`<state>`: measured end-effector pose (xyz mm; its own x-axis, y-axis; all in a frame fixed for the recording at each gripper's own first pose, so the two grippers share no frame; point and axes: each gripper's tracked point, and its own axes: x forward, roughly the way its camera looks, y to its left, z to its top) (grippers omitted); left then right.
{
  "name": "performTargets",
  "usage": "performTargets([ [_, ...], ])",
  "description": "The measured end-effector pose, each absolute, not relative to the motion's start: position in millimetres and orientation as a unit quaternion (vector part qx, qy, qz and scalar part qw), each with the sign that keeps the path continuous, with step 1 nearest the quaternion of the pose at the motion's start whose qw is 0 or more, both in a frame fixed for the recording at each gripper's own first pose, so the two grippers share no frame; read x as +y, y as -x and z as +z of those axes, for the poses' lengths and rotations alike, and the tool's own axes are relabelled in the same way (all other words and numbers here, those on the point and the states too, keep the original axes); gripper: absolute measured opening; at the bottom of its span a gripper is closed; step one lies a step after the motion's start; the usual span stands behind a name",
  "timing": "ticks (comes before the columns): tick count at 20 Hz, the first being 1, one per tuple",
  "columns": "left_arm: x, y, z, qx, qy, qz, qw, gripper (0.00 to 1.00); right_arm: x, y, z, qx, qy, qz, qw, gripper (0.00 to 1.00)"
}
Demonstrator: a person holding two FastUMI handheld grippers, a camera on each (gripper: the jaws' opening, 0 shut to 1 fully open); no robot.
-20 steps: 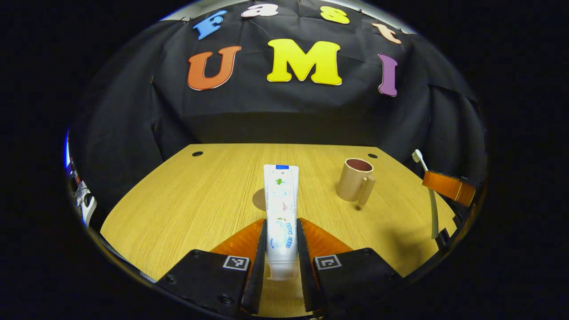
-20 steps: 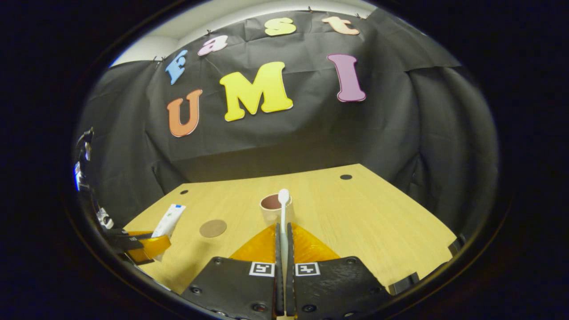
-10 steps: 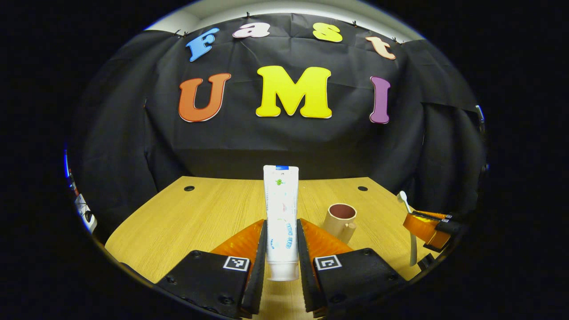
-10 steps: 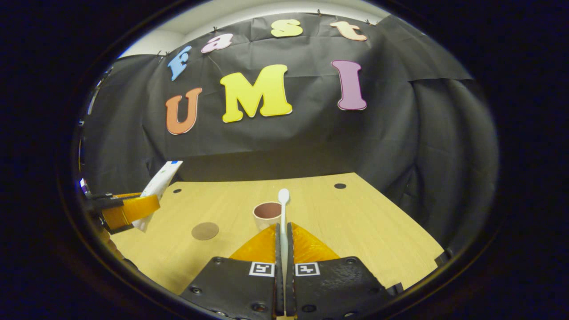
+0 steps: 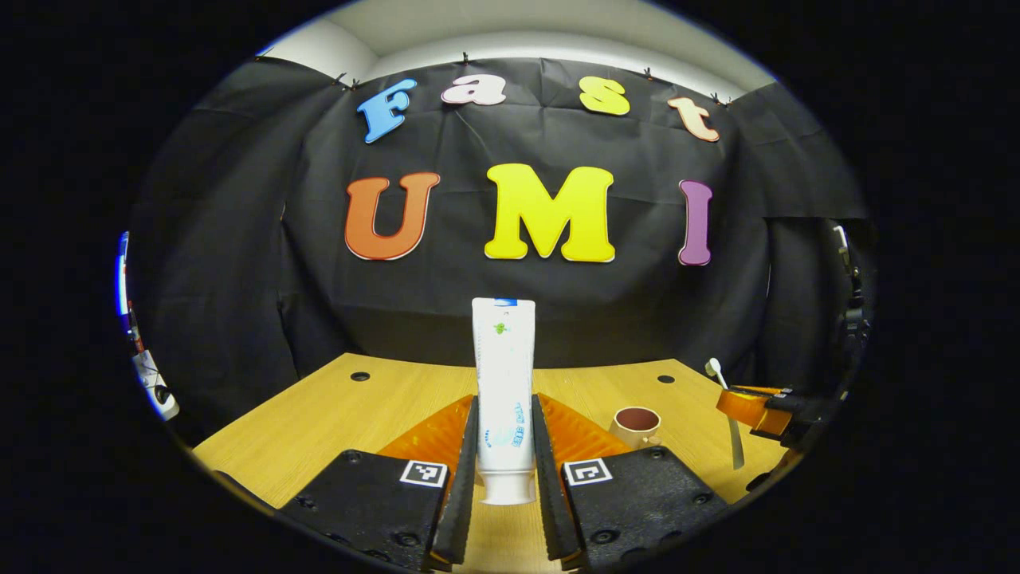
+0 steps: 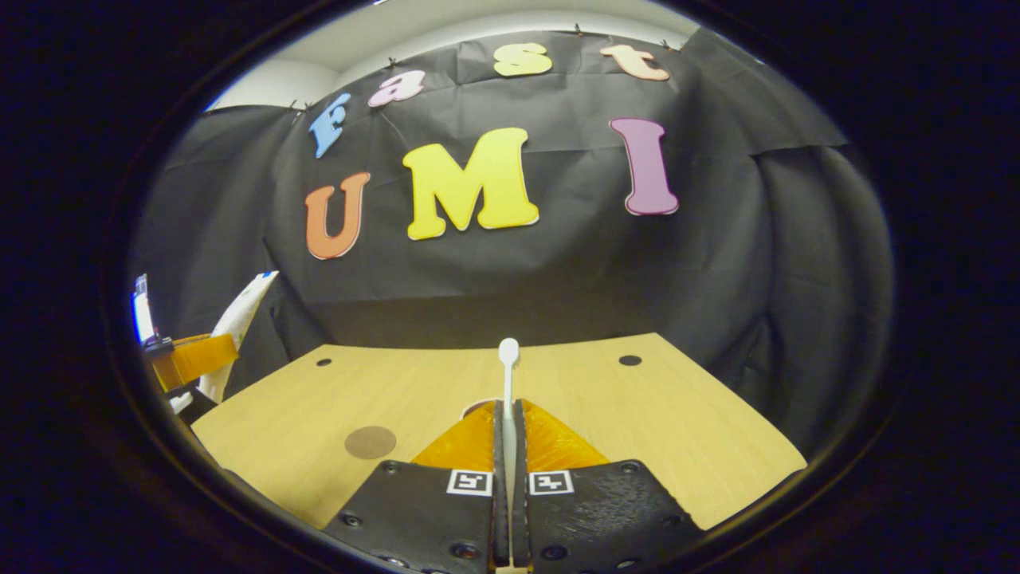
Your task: Put the toothbrush and toothpaste on the desktop into the cup, then pick up the cup and place it on the coaster on the desktop.
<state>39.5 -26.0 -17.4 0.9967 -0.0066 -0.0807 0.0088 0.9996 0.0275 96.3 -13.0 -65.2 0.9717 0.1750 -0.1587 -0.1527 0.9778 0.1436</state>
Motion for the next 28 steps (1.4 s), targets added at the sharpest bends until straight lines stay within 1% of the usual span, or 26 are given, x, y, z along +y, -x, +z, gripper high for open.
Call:
performTargets([
  [3, -29.1, -42.6, -14.4, 0.029, -0.013, -0.015, 0.999, 0.39, -10.4, -129.1, -53.4, 0.063, -0.05, 0.073, 0.994, 0.02],
  [9, -15.6, -49.7, -18.7, 0.036, 0.01, -0.011, 0.999, 0.39, 16.4, -196.4, -30.2, 0.024, -0.052, 0.085, 0.995, 0.02],
  [13, -6.2, -46.4, -10.3, 0.022, 0.015, -0.004, 1.0, 0.4, 40.0, -236.9, -35.7, 0.01, -0.039, 0.093, 0.995, 0.02],
  [15, -4.5, -47.4, -8.0, 0.017, 0.019, -0.007, 1.0, 0.39, 47.4, -248.5, -47.4, 0.02, -0.027, 0.093, 0.995, 0.02],
  [16, -2.3, -47.5, -9.4, 0.018, 0.019, -0.006, 1.0, 0.39, 49.9, -252.5, -52.2, 0.025, -0.022, 0.091, 0.995, 0.05],
  [17, -0.7, -47.9, -9.6, 0.018, 0.019, -0.001, 1.0, 0.39, 45.7, -255.8, -56.0, 0.031, -0.016, 0.078, 0.996, 0.05],
  [20, -1.4, -49.5, -13.6, 0.025, 0.023, -0.004, 0.999, 0.39, 47.9, -257.9, -56.2, 0.036, -0.022, 0.074, 0.996, 0.05],
  [25, -9.6, -49.0, -19.5, 0.039, 0.028, -0.018, 0.999, 0.4, 45.8, -248.4, -49.7, 0.033, -0.019, 0.076, 0.996, 0.05],
  [28, -13.6, -48.1, -20.9, 0.044, 0.026, -0.021, 0.998, 0.4, 48.8, -243.9, -55.6, 0.045, -0.016, 0.085, 0.995, 0.06],
])
